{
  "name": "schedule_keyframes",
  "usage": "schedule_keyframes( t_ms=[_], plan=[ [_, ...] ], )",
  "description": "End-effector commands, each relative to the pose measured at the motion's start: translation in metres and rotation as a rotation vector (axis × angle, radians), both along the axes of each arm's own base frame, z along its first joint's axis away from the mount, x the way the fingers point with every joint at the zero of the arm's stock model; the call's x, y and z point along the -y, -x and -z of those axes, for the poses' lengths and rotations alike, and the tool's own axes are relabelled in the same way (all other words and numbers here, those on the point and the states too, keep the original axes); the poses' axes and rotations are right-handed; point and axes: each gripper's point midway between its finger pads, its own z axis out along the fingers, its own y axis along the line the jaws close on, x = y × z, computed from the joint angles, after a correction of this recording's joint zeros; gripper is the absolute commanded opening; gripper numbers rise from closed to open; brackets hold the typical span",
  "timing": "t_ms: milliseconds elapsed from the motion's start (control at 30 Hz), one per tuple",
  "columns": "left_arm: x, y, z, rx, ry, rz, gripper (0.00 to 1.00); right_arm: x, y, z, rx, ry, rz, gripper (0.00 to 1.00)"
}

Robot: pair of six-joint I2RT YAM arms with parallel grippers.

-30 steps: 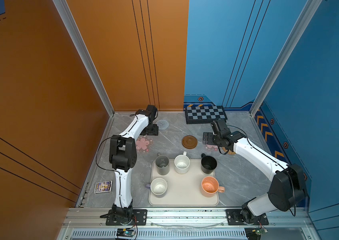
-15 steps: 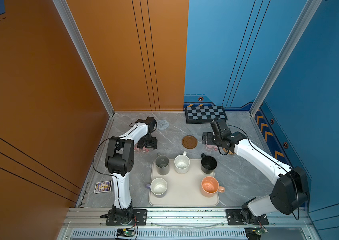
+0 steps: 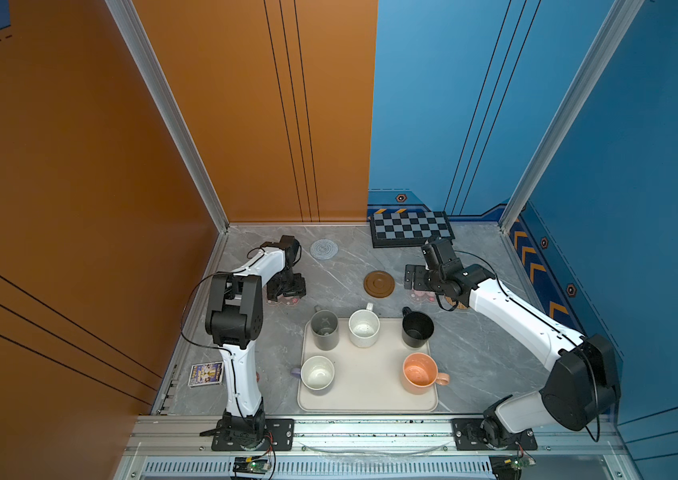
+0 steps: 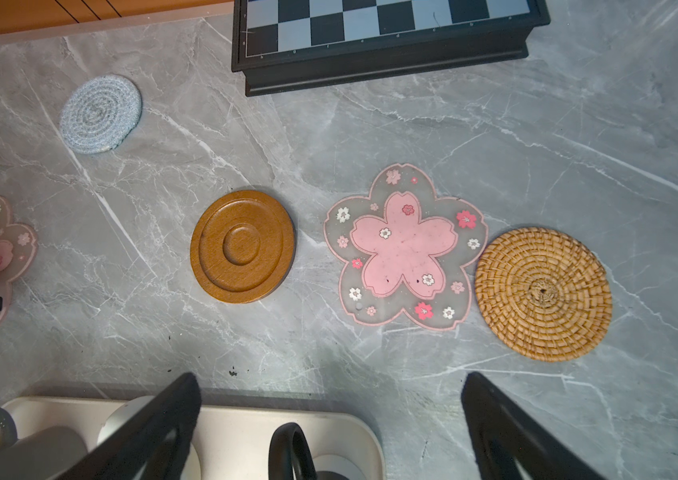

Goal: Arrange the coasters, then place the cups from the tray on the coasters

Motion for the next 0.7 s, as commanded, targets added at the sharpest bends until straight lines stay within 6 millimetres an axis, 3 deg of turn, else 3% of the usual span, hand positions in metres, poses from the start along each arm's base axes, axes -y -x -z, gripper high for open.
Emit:
schedule_keyframes(
  t_ms=[0,233,667],
  plan=[
    [0.009,0.006,0.012,-0.036,0.032,-0.018,0.79,-0.001,-0.001,-0.001,0.012,-0.005,0.020,1.00],
    [0.023,0.013,0.003,-0.014,0.032,-0.024,0.78,0.001,0.000,0.000,0.013,0.003,0.021,1.00],
    [0.006,0.024,0.020,-0.063,0.013,-0.146,0.78,0.004,0.005,0.003,0.012,0.019,0.020,1.00]
  ],
)
